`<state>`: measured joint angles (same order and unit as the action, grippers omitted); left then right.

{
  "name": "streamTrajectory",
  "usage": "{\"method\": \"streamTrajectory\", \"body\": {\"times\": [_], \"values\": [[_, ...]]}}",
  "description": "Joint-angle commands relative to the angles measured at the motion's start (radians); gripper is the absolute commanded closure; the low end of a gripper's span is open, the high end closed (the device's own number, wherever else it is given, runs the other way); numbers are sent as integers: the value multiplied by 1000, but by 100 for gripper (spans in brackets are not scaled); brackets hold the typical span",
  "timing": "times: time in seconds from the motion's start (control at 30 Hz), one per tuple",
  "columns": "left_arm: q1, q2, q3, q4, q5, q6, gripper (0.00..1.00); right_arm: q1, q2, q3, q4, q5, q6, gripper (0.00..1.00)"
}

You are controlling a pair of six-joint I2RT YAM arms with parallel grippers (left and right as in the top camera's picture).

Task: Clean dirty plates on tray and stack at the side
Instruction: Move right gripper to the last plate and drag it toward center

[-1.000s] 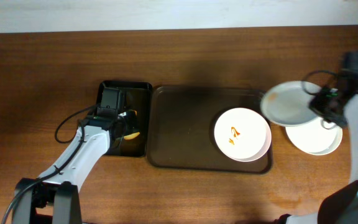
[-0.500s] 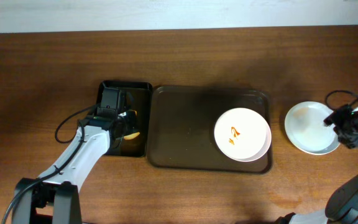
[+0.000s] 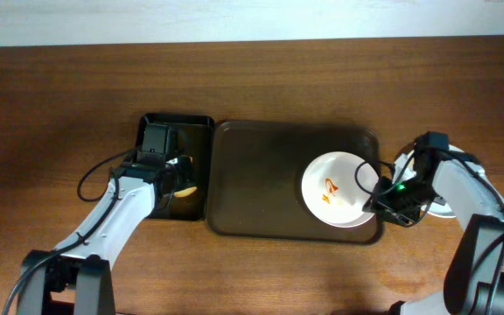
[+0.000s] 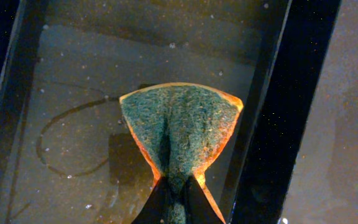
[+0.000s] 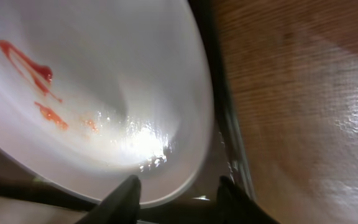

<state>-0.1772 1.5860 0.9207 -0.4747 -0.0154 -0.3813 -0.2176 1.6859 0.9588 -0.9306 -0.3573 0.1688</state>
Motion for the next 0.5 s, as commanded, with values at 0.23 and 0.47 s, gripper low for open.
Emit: {"method": "streamTrajectory", "body": {"times": [0.23,0.47], "values": [[5,5,-4,-16,1,16,100,61,-2,-97,190,28,102,95],[2,-88,4,103,366,173,100,346,-2,-97,391,-9,224,96]]}}
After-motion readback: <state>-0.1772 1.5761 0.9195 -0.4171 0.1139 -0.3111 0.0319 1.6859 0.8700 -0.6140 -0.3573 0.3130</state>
